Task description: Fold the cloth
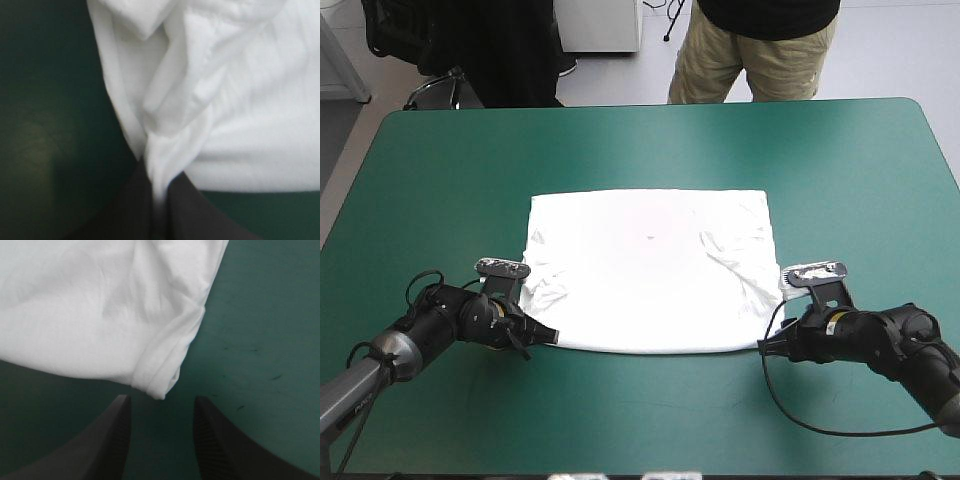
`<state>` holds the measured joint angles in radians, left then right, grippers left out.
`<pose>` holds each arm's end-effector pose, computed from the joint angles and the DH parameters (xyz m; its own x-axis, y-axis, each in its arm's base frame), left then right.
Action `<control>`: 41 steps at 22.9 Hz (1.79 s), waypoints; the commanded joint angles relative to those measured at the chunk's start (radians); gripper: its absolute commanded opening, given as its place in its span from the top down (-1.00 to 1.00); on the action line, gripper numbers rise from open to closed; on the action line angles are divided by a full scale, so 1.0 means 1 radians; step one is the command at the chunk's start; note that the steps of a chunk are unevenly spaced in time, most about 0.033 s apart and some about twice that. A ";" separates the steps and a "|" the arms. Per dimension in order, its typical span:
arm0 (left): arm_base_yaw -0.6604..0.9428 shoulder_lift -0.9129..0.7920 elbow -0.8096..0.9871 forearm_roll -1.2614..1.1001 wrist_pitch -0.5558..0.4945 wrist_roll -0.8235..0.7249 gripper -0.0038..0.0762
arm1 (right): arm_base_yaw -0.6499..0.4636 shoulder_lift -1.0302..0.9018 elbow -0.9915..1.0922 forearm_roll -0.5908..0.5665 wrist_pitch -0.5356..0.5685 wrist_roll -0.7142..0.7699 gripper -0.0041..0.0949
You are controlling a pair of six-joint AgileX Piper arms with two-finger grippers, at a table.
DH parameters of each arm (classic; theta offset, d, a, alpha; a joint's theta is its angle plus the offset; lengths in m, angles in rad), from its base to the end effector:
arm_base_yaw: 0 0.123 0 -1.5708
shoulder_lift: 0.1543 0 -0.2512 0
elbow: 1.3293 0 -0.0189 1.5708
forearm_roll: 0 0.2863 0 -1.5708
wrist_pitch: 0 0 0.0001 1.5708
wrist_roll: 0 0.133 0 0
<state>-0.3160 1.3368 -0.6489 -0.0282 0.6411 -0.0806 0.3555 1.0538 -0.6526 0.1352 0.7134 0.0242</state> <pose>0.2557 -0.0860 0.1013 -0.9272 0.1948 -0.3199 0.2216 0.9739 -0.0492 0.2377 0.1008 0.1743 -0.8431 -0.1788 -0.5072 -0.2855 0.9480 0.1405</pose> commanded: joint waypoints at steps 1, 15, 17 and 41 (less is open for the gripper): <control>-0.001 0.031 0.020 0.018 -0.011 0.005 0.93 | -0.006 0.033 -0.019 0.004 -0.075 0.010 0.04; -0.001 0.031 0.021 0.028 -0.037 0.019 0.93 | -0.006 0.208 -0.019 0.086 -0.083 -0.117 0.95; -0.001 0.018 0.021 0.028 -0.018 0.022 0.93 | -0.006 0.184 -0.019 0.071 -0.044 -0.115 0.95; 0.034 -0.026 -0.380 0.202 0.014 -0.068 0.93 | -0.068 0.124 -0.392 -0.039 0.022 -0.059 0.95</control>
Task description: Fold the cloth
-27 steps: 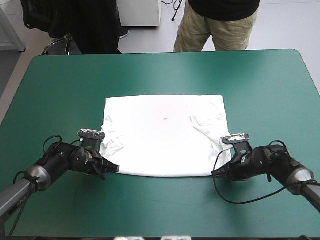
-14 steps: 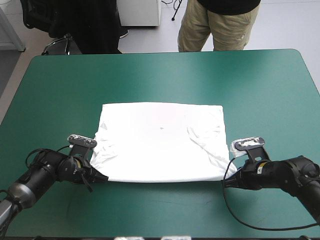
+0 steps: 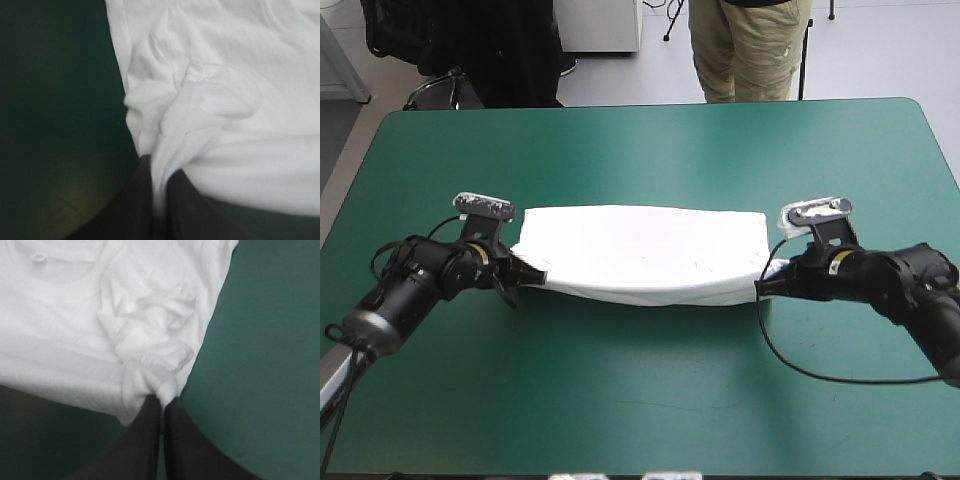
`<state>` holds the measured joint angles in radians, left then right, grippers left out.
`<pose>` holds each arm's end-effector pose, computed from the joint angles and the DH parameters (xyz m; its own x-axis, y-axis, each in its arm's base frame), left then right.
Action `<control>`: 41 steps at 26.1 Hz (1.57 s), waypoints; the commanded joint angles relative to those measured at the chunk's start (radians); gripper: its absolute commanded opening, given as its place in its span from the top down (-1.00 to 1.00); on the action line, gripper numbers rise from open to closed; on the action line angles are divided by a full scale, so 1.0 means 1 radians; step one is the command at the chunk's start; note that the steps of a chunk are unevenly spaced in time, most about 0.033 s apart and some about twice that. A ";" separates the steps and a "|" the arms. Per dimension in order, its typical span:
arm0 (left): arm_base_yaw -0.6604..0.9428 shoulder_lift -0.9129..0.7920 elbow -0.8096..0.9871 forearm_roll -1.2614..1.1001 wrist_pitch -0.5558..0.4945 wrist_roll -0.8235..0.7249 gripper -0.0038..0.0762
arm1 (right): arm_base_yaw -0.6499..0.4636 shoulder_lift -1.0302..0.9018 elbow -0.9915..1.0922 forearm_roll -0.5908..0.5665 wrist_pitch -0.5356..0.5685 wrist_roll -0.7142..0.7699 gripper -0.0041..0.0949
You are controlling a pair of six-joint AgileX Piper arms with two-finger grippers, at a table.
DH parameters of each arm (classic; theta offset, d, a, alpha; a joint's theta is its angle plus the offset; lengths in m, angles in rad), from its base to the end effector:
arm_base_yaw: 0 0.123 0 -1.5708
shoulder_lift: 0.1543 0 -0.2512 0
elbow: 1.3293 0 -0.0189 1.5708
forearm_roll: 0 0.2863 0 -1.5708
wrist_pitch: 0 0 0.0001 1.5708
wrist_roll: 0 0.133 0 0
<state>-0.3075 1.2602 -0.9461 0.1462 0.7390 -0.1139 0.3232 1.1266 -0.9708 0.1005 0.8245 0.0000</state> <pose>0.3088 -0.0844 0.2166 -0.7824 0.2427 -0.5735 0.2433 0.9669 0.0773 0.2799 0.1041 0.2598 -0.7601 -0.1828 -0.6236 -0.3095 0.9456 0.1001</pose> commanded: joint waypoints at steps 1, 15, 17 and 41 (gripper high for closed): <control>0.068 0.111 -0.137 0.015 -0.102 -0.035 0.93 | -0.071 0.118 -0.111 0.028 -0.122 -0.078 0.95; 0.131 0.434 -0.361 -0.155 -0.260 0.054 0.93 | -0.144 0.580 -0.491 0.247 -0.198 -0.312 0.95; 0.131 0.443 -0.361 -0.155 -0.289 0.050 0.93 | -0.144 0.595 -0.500 0.245 -0.222 -0.310 0.95; 0.135 0.419 -0.570 -0.309 -0.143 0.239 -0.48 | -0.313 0.387 -0.520 0.167 -0.038 -0.229 -0.16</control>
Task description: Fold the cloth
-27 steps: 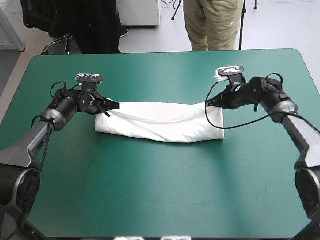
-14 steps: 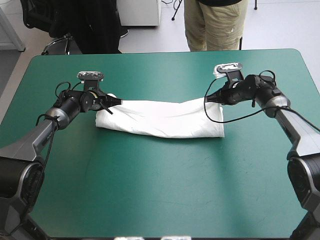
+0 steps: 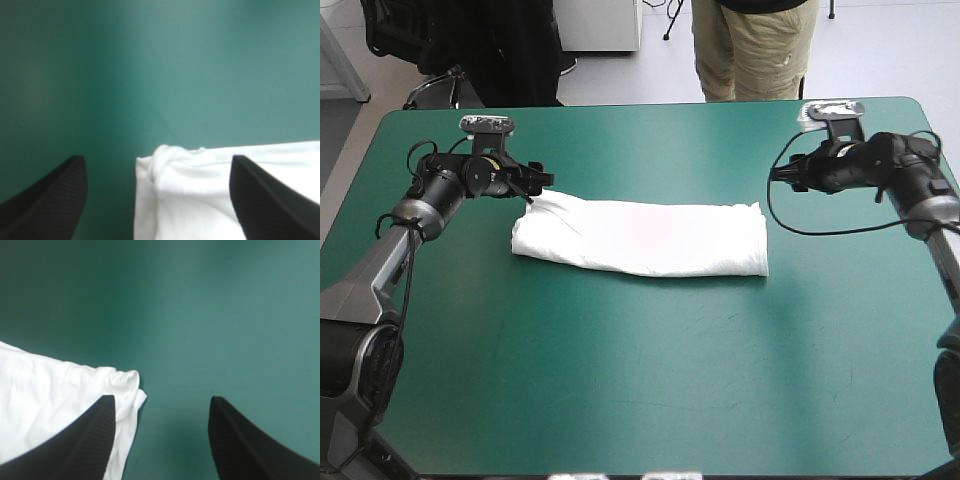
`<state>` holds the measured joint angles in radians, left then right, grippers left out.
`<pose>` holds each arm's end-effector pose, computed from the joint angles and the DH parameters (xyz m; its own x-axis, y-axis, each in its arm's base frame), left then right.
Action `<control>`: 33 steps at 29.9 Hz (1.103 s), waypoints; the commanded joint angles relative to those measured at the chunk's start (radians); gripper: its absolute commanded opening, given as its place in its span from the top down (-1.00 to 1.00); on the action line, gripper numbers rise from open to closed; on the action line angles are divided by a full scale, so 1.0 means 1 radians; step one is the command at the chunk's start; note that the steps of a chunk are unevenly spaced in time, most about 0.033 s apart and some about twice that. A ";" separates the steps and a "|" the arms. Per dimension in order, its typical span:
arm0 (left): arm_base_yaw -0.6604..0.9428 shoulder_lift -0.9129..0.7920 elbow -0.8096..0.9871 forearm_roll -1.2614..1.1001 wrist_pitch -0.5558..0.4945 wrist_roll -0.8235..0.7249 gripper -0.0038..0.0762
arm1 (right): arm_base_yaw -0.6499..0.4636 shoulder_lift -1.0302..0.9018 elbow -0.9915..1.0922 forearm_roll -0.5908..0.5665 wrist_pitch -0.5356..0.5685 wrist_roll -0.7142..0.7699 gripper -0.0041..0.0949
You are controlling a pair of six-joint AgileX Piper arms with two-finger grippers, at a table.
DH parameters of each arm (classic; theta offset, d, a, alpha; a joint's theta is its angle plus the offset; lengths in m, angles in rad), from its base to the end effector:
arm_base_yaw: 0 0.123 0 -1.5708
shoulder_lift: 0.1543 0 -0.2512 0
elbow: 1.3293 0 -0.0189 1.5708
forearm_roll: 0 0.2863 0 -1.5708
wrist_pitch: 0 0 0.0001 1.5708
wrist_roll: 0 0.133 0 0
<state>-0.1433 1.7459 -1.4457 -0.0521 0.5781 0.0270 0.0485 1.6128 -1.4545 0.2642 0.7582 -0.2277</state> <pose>0.4533 -0.0692 0.2241 -0.7060 0.0851 -0.7031 0.1508 0.9880 -0.0319 0.4242 0.0445 0.2729 -0.7184 -0.0681 -0.6923 -0.1955 0.9749 0.1070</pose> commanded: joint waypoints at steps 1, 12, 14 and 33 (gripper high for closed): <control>-0.046 -0.066 -0.081 -0.168 0.042 0.169 -0.43 | -0.048 -0.119 -0.037 0.004 0.052 -0.001 -0.16; -0.223 0.015 -0.068 -0.522 0.126 0.519 0.90 | -0.058 -0.146 -0.001 0.038 0.098 -0.007 -0.13; -0.230 0.054 -0.068 -0.559 0.114 0.520 0.92 | -0.058 -0.129 0.028 0.095 0.078 -0.044 -0.12; -0.234 0.239 -0.068 -0.640 0.118 0.517 0.93 | -0.057 0.206 0.094 0.522 0.076 -0.307 -0.15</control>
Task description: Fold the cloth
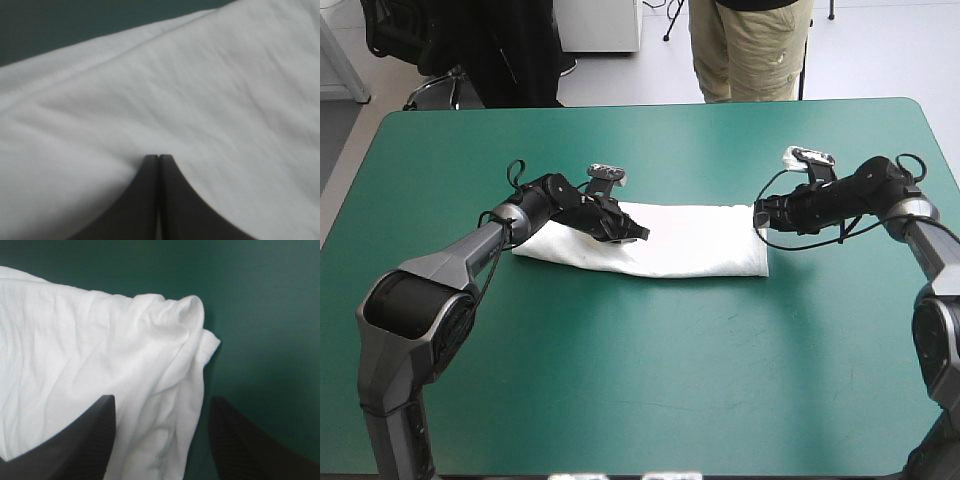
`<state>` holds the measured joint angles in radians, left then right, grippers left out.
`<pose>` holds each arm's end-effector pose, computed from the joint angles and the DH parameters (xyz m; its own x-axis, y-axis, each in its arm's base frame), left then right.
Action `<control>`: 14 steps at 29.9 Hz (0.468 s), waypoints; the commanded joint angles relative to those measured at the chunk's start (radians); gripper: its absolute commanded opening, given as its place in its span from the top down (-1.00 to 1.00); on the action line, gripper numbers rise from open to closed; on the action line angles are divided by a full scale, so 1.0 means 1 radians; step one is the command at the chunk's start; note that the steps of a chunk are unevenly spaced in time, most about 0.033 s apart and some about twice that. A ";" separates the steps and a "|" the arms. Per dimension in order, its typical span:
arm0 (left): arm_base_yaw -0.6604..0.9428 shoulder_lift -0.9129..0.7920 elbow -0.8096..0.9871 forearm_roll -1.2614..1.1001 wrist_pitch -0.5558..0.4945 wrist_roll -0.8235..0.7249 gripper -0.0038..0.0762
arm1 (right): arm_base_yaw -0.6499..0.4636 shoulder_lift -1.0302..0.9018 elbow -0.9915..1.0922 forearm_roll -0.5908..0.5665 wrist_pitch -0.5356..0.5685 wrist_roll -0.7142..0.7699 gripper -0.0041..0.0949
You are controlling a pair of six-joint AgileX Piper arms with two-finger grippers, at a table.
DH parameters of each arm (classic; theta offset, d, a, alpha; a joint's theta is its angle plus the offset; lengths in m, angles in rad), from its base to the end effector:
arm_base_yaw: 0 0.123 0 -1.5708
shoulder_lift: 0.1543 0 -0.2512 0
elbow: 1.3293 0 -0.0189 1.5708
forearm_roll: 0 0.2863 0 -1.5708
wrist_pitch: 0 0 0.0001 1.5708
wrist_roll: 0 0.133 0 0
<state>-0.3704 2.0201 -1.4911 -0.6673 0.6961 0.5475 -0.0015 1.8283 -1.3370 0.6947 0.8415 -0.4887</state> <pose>0.4218 -0.2205 0.1203 -0.7937 0.3119 -0.5224 0.5280 0.7796 -0.3368 0.4228 0.0629 0.1531 -0.9012 0.0173 -0.4331 -0.1928 0.8789 0.4364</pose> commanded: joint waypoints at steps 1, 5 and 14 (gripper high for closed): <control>-0.006 -0.035 -0.023 -0.022 0.002 -0.004 0.93 | -0.006 0.003 -0.024 0.107 -0.003 -0.057 -0.15; -0.006 -0.035 -0.023 -0.021 0.009 -0.004 0.93 | -0.006 0.051 -0.024 0.116 0.024 -0.065 -0.15; -0.006 -0.035 -0.023 -0.021 0.009 -0.004 0.93 | -0.006 0.089 -0.024 0.121 0.101 -0.111 0.55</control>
<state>-0.3704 2.0211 -1.4930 -0.6673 0.6999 0.5475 -0.0054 1.9446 -1.3452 0.7975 0.8906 -0.5672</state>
